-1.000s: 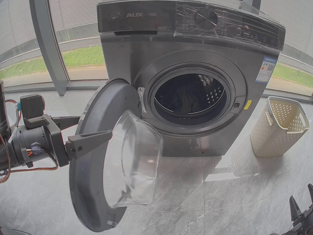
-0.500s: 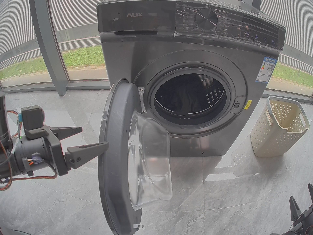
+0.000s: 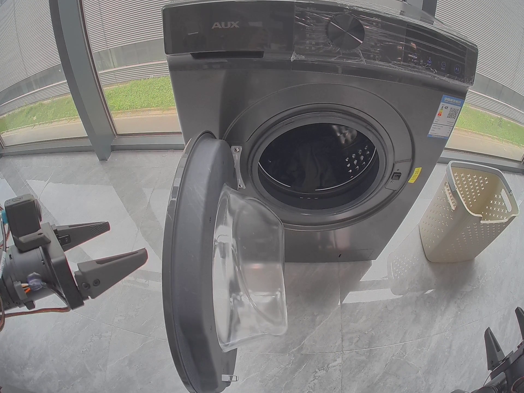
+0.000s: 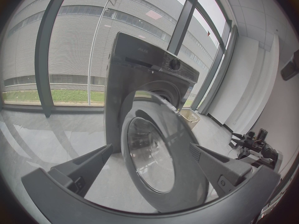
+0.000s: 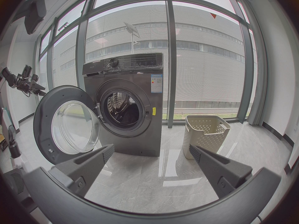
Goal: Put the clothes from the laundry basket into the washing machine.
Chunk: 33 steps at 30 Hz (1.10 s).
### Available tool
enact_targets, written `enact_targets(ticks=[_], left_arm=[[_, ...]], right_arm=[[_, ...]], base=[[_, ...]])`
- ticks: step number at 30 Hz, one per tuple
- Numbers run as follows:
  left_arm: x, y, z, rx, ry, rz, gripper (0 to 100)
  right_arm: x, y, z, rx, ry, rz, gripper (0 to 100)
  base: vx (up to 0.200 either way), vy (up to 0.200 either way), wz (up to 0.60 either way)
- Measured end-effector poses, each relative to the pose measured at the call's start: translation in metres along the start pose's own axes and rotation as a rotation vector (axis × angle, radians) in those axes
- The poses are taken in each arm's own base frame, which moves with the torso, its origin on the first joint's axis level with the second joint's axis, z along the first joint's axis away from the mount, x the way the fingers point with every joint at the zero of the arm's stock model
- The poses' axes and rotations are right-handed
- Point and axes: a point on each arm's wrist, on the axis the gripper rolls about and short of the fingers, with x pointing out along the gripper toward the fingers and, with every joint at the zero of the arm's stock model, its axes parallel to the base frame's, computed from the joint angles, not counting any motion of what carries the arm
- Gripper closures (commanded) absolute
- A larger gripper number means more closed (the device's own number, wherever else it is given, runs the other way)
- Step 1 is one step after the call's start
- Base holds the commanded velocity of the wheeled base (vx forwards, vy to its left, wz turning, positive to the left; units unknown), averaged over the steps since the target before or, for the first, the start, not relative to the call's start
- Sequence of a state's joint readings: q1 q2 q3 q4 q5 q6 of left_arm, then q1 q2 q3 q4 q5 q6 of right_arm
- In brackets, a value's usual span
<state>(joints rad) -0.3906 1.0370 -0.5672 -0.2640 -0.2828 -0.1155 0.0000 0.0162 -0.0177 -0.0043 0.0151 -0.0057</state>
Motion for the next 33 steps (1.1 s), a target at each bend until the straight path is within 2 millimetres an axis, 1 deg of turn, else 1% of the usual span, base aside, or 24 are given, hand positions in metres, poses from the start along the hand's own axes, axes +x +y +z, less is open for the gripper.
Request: enact_targets(ticks=[4, 9, 12, 15, 19, 24, 33], left_arm=[[0.012, 0.009, -0.002, 0.019, 0.015, 0.040, 0], [0.034, 0.019, 0.002, 0.045, -0.030, 0.054, 0], [0.050, 0.020, 0.002, 0.050, -0.034, 0.057, 0], [0.067, 0.016, 0.002, 0.061, -0.047, 0.038, 0], [0.088, 0.004, -0.001, 0.074, -0.038, -0.032, 0], [0.109, -0.006, -0.004, 0.083, -0.032, -0.084, 0], [0.150, -0.006, 0.001, 0.089, -0.087, -0.060, 0]], right_arm=[[0.000, 0.000, 0.000, 0.000, 0.000, 0.000, 0], [0.000, 0.000, 0.000, 0.000, 0.000, 0.000, 0], [0.000, 0.000, 0.000, 0.000, 0.000, 0.000, 0], [0.000, 0.000, 0.000, 0.000, 0.000, 0.000, 0], [0.000, 0.000, 0.000, 0.000, 0.000, 0.000, 0], [0.000, 0.000, 0.000, 0.000, 0.000, 0.000, 0], [0.000, 0.000, 0.000, 0.000, 0.000, 0.000, 0]], base=[[0.000, 0.000, 0.00], [0.000, 0.000, 0.00], [0.000, 0.000, 0.00], [0.000, 0.000, 0.00], [0.000, 0.000, 0.00], [0.000, 0.000, 0.00], [0.000, 0.000, 0.00]])
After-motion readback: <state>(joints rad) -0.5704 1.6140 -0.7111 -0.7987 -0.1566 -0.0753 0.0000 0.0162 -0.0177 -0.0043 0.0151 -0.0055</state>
